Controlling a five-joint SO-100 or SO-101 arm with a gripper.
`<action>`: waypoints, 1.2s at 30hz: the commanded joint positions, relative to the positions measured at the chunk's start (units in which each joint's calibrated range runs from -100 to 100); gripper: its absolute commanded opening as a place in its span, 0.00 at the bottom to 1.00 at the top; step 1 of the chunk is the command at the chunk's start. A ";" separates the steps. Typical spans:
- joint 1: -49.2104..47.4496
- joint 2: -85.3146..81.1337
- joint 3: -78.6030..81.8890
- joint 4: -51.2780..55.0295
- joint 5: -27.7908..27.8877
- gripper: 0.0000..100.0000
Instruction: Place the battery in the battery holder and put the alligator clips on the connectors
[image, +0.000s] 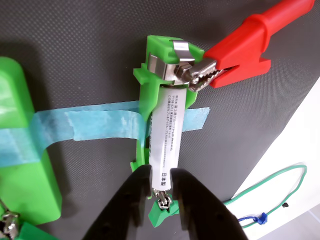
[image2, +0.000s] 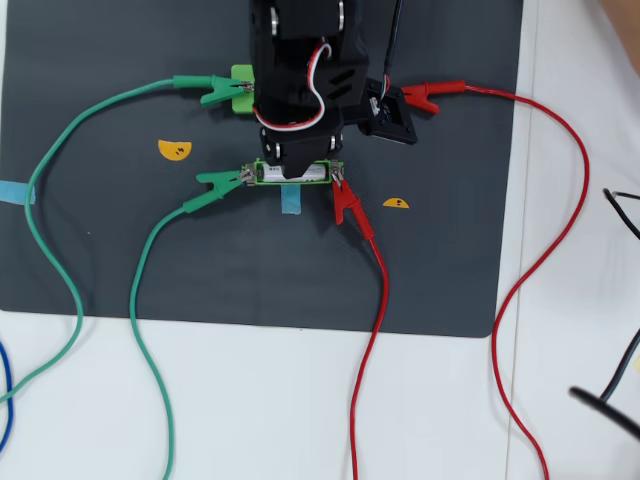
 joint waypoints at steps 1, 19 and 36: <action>0.45 -1.15 -0.32 -0.62 0.17 0.01; 2.57 -1.06 -0.94 -5.52 2.98 0.01; 3.28 -0.13 -0.50 -5.87 2.98 0.01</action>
